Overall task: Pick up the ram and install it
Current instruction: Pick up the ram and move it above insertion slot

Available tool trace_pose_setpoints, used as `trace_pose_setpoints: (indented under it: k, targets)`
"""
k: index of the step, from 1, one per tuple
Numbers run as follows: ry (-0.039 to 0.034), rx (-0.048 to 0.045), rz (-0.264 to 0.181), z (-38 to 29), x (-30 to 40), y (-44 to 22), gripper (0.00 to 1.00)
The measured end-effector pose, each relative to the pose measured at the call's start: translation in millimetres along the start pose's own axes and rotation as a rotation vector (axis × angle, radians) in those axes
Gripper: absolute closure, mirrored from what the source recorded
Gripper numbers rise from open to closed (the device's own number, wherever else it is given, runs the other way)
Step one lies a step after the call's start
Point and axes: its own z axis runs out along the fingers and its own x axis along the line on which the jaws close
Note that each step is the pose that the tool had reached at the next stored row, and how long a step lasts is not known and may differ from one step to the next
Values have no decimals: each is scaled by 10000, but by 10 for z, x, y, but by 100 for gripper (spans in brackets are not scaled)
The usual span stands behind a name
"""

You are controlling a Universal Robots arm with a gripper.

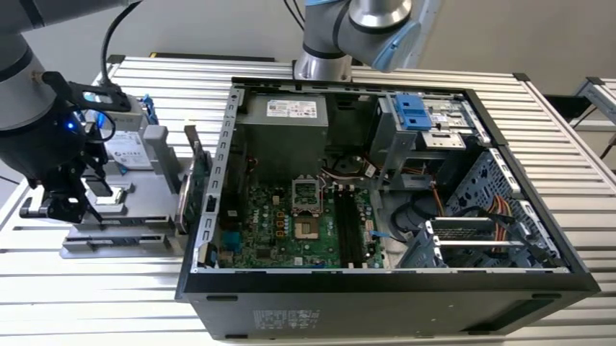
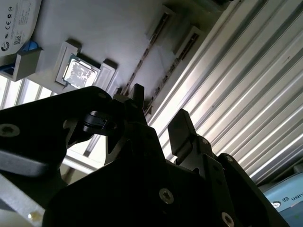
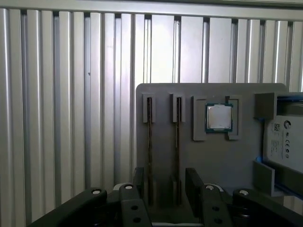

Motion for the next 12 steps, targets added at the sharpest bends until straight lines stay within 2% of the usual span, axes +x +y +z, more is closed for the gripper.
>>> trace_pose_setpoints:
  k: [12]
  targets:
    - [-1, 1, 3, 60, 30, -2, 0]
